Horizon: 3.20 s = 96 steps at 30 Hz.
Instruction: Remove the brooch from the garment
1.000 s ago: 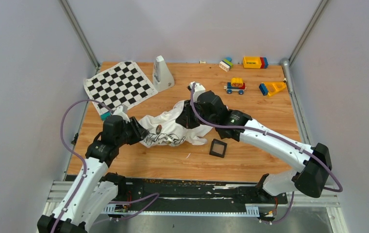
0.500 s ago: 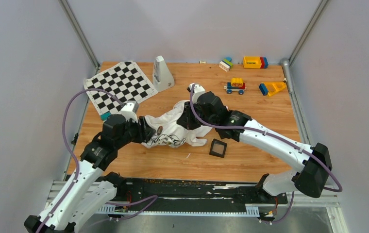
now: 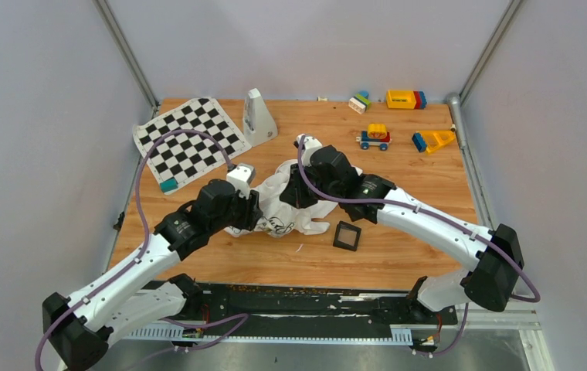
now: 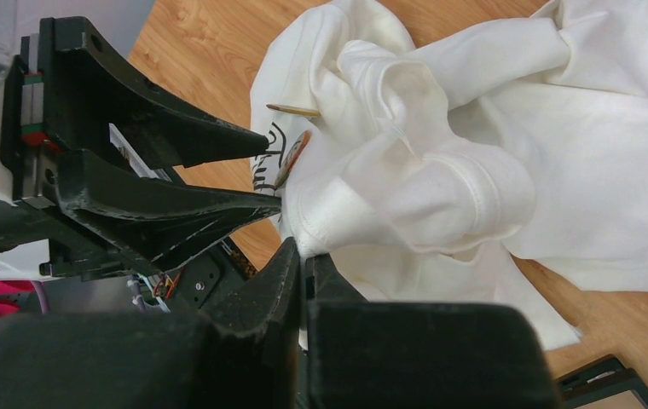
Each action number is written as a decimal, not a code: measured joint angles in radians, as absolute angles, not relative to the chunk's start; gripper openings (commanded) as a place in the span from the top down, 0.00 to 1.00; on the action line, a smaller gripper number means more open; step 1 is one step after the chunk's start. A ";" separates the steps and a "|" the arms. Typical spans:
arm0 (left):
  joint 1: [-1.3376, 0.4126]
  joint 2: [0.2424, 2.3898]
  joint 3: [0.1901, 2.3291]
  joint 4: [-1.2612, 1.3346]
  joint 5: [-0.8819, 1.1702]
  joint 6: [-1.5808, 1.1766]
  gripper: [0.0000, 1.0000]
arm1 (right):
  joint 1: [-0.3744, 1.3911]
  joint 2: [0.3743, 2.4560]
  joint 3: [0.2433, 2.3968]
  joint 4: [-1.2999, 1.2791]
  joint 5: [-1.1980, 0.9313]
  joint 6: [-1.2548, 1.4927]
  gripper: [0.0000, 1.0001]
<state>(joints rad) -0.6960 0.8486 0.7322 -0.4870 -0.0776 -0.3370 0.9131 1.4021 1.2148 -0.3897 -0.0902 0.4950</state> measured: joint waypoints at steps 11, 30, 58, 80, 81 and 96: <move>-0.714 0.921 0.759 -0.493 -0.194 -0.305 1.00 | 0.906 1.404 1.216 -0.403 -0.099 0.495 1.00; -0.704 0.827 0.784 -0.535 -0.243 -0.402 1.00 | 0.898 1.402 1.177 -0.406 -0.105 0.503 0.83; -0.520 0.513 0.430 0.022 0.212 -0.865 1.00 | 0.774 1.271 0.810 0.217 -0.405 0.858 0.36; -0.516 0.518 0.379 0.203 0.291 -0.969 1.00 | 0.768 1.361 0.810 0.388 -0.559 0.996 0.65; -0.516 0.519 0.379 0.205 0.294 -0.969 1.00 | 0.767 1.364 0.810 0.388 -0.561 0.999 0.67; -0.506 0.524 0.379 0.230 0.340 -0.944 1.00 | 0.760 1.401 0.826 0.402 -0.604 1.016 0.80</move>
<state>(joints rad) -0.5060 0.5243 0.3786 0.2302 0.3401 -0.9440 0.7597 1.4010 0.8261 0.4019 -0.6041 1.0164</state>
